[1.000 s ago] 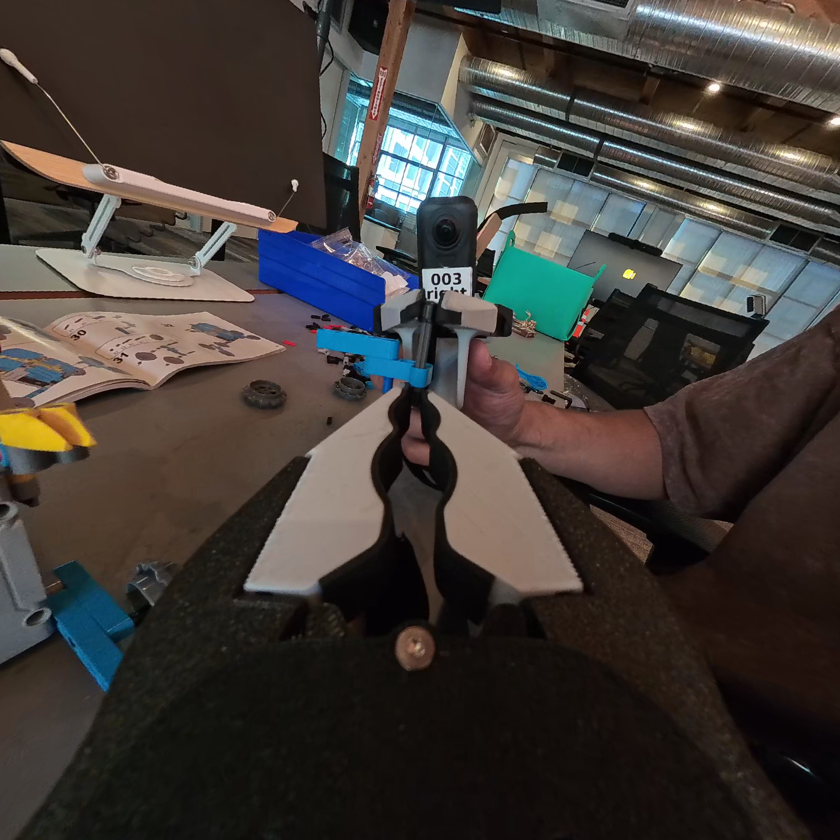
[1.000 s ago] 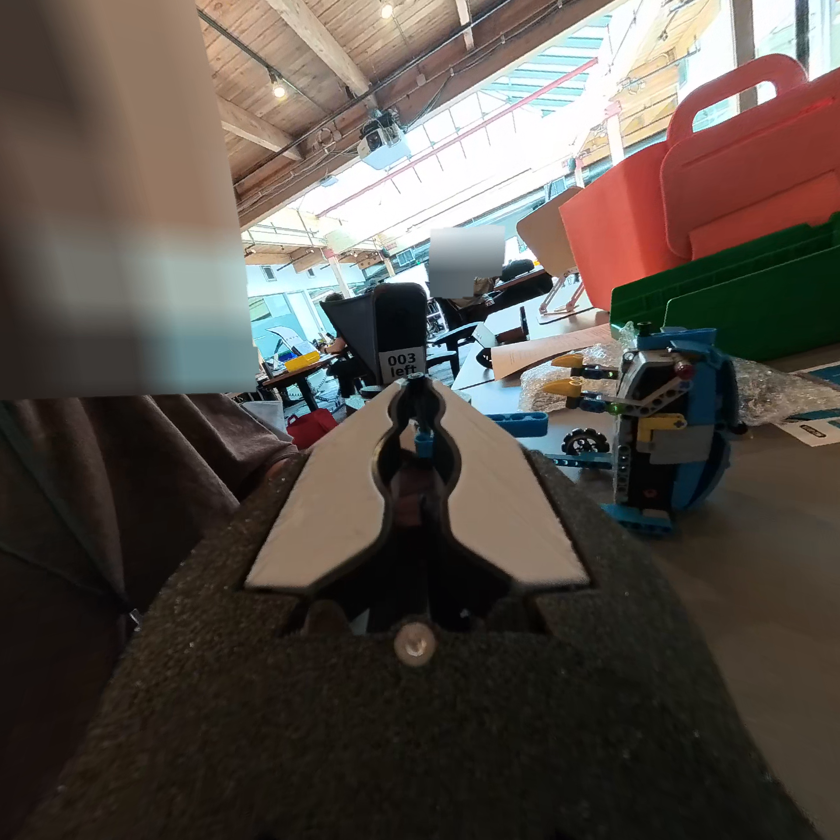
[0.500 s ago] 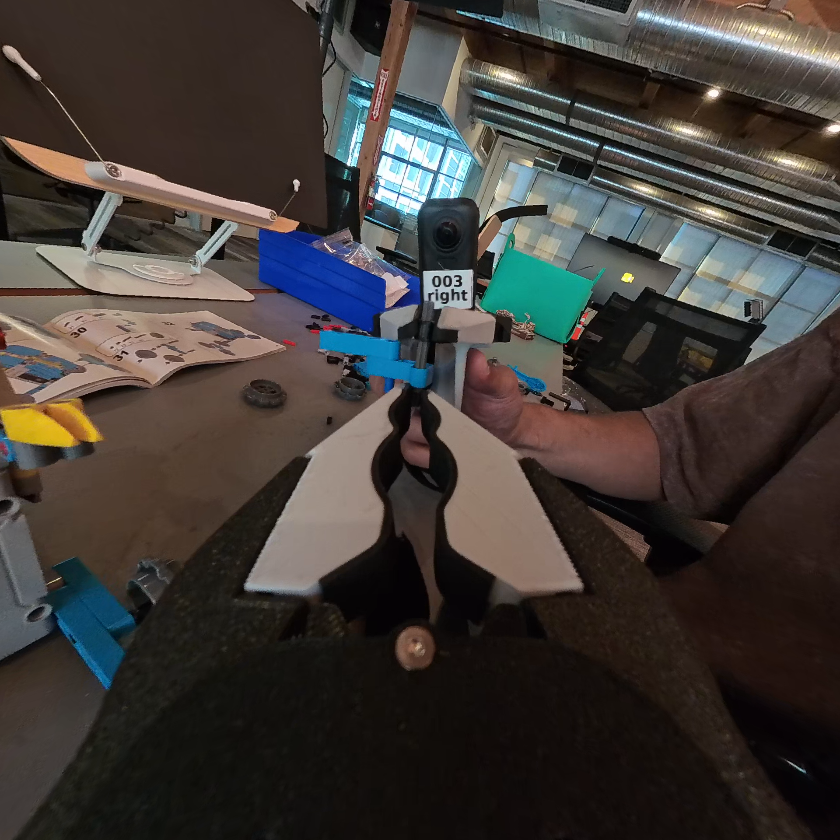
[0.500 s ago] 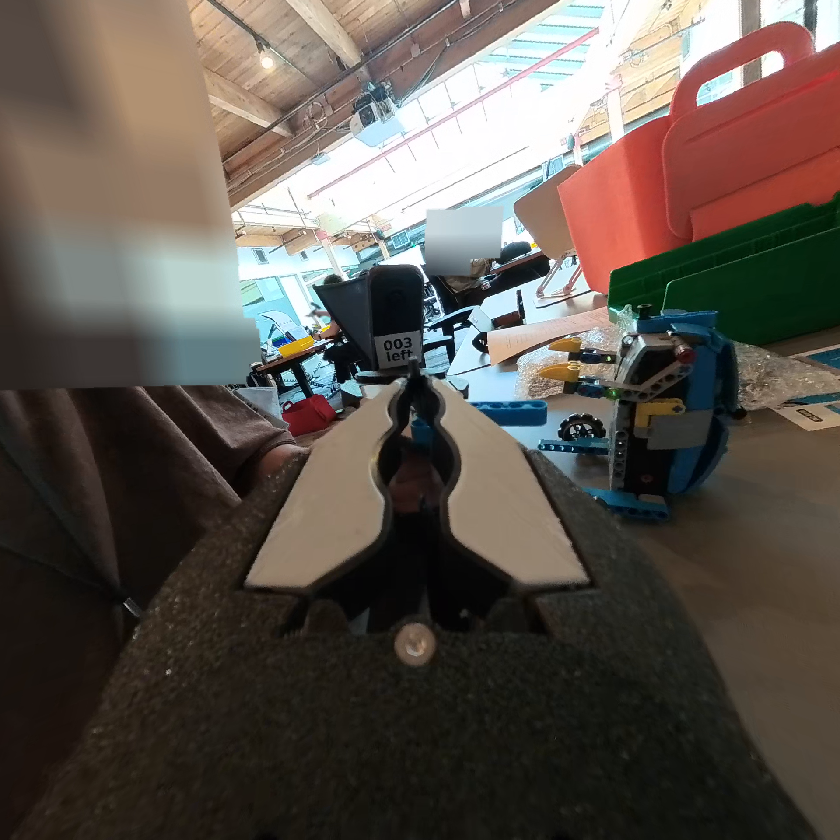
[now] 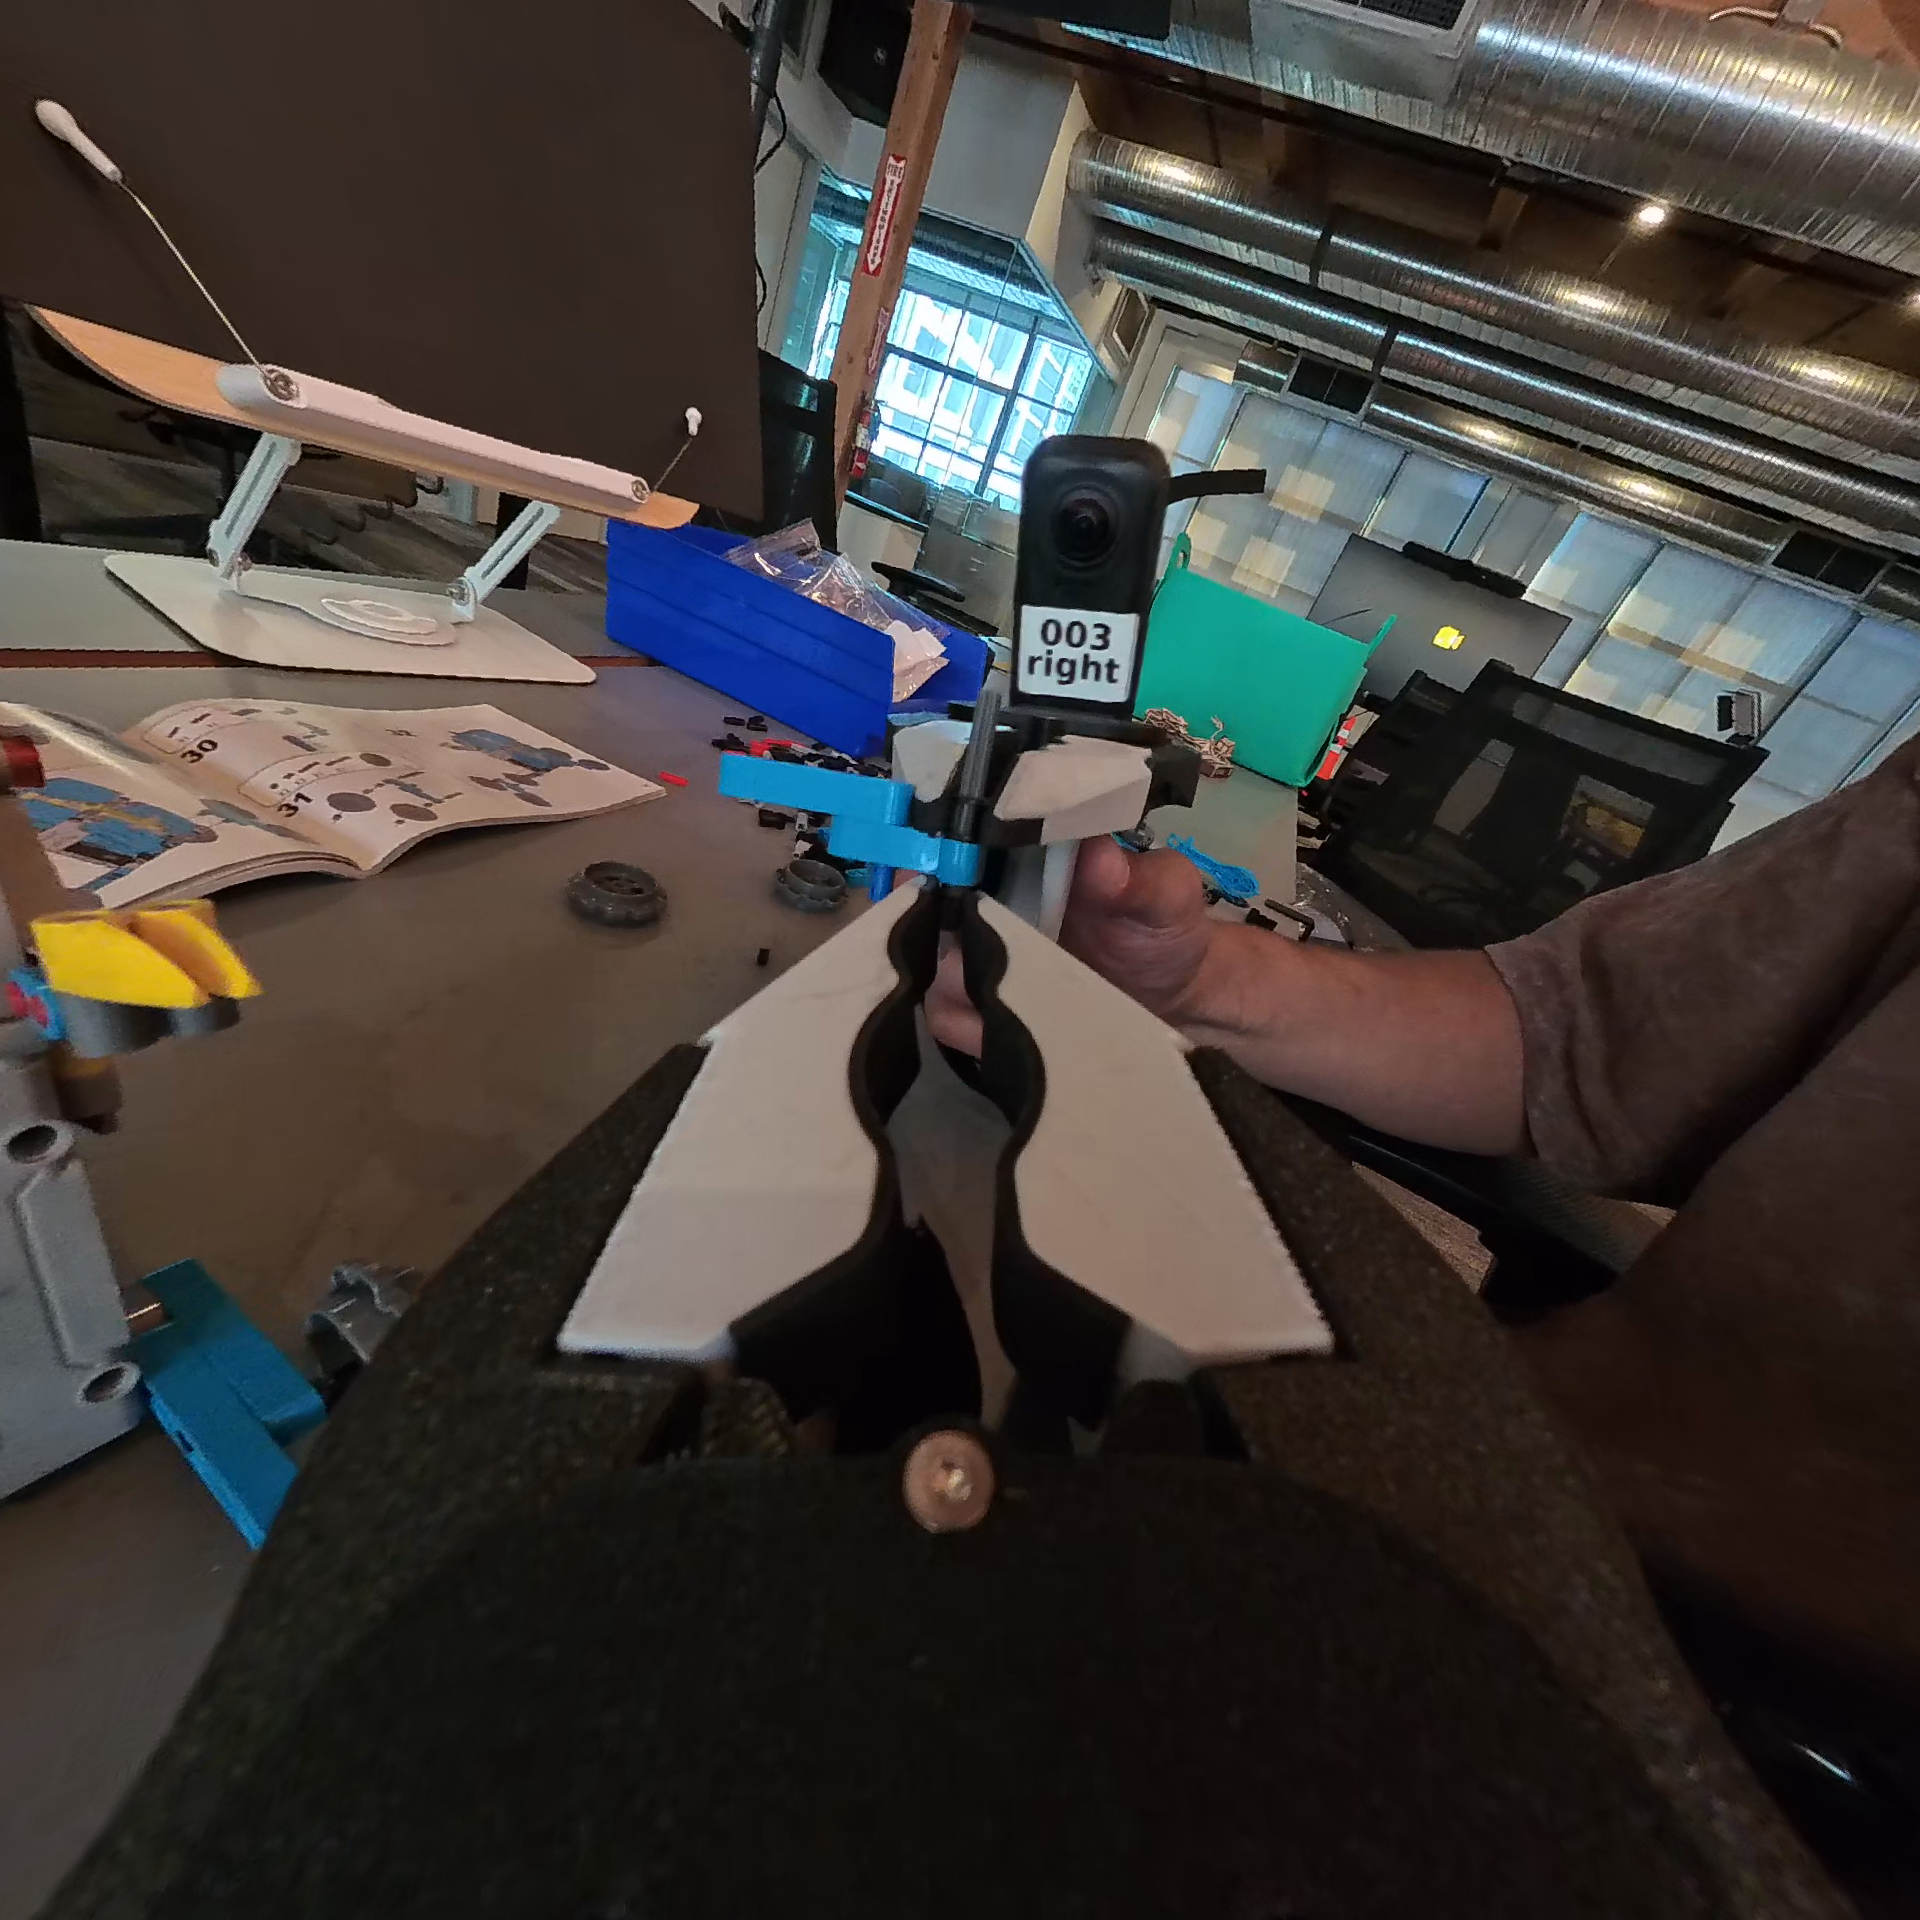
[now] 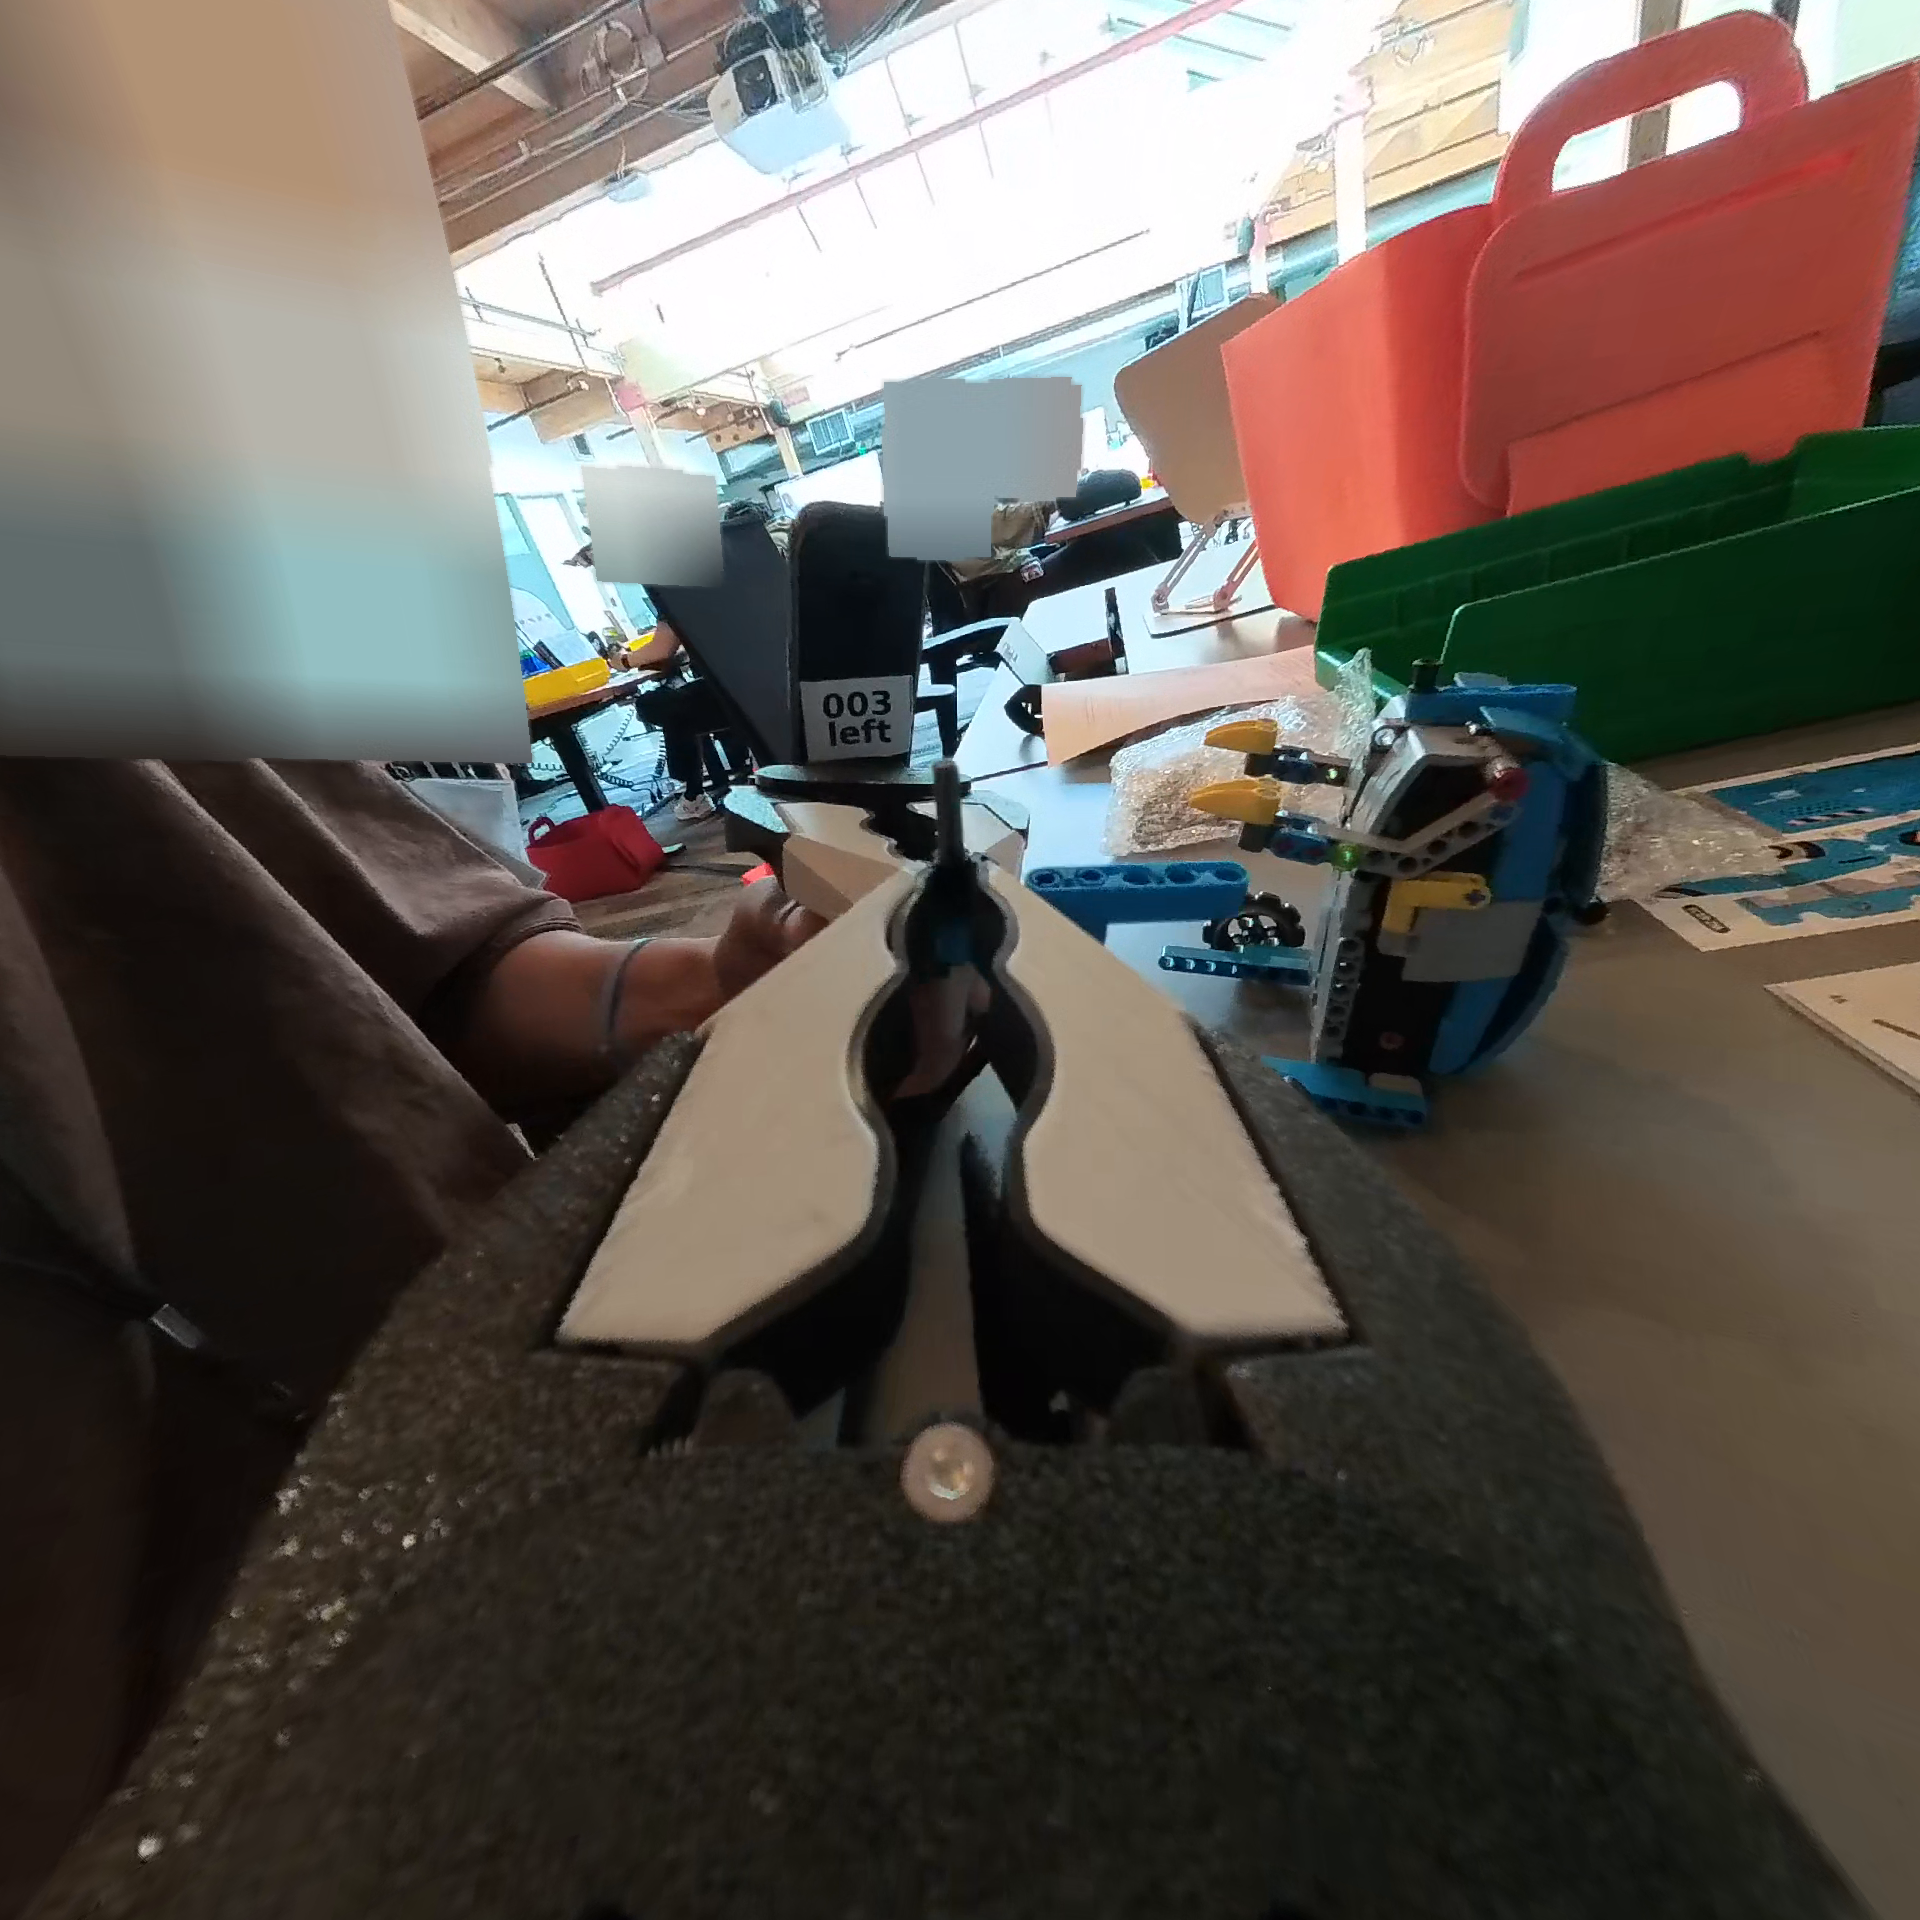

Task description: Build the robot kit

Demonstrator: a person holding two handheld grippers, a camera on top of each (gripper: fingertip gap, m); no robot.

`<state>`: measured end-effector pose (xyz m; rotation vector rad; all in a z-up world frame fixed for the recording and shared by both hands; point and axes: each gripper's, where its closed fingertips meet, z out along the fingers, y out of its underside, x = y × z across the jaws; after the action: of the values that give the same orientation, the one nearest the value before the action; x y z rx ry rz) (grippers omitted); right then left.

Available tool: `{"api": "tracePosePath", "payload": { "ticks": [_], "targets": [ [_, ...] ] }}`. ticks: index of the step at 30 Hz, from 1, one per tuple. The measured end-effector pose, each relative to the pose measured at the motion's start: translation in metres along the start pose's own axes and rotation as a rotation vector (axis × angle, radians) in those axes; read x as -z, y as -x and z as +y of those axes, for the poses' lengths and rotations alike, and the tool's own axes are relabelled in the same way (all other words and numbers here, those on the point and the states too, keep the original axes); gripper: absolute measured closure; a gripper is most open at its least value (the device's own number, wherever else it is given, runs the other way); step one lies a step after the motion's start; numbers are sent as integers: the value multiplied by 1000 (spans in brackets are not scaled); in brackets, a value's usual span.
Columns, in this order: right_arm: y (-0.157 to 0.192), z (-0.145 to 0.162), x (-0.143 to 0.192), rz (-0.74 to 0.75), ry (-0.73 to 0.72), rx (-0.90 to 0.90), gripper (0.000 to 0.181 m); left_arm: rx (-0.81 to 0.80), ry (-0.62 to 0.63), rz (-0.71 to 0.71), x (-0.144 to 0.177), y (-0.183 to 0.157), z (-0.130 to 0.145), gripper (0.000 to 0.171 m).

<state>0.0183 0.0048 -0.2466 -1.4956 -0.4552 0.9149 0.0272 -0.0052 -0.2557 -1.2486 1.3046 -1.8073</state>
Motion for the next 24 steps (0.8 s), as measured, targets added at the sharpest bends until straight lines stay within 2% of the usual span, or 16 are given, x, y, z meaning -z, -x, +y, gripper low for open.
{"api": "tracePosePath", "payload": {
  "ticks": [7, 11, 13, 16, 18, 20, 22, 24],
  "targets": [
    [-3, 1, 1, 57, 28, 83, 175, -2, 5, -18, -1, 3, 1, 170],
    [3, -9, 4, 70, -6, 120, 171, -33, -26, -53, 2, 4, -4, 169],
    [6, -23, 18, 41, -77, 96, 156, -2, -44, -80, 7, 13, -8, 170],
    [-14, -34, 52, 131, -94, 78, 153, 5, -51, -107, 12, 21, -10, 169],
    [-39, -31, 81, 278, -13, 96, 156, -32, -36, -133, 14, 24, -10, 169],
    [-62, -13, 113, 397, 150, 75, 156, -123, 19, -174, 15, 28, -5, 169],
    [-75, 25, 141, 460, 395, 52, 163, -233, 97, -223, 15, 33, 4, 169],
    [-78, 62, 156, 476, 591, 43, 158, -269, 134, -214, 10, 31, 11, 169]
  ]
}}
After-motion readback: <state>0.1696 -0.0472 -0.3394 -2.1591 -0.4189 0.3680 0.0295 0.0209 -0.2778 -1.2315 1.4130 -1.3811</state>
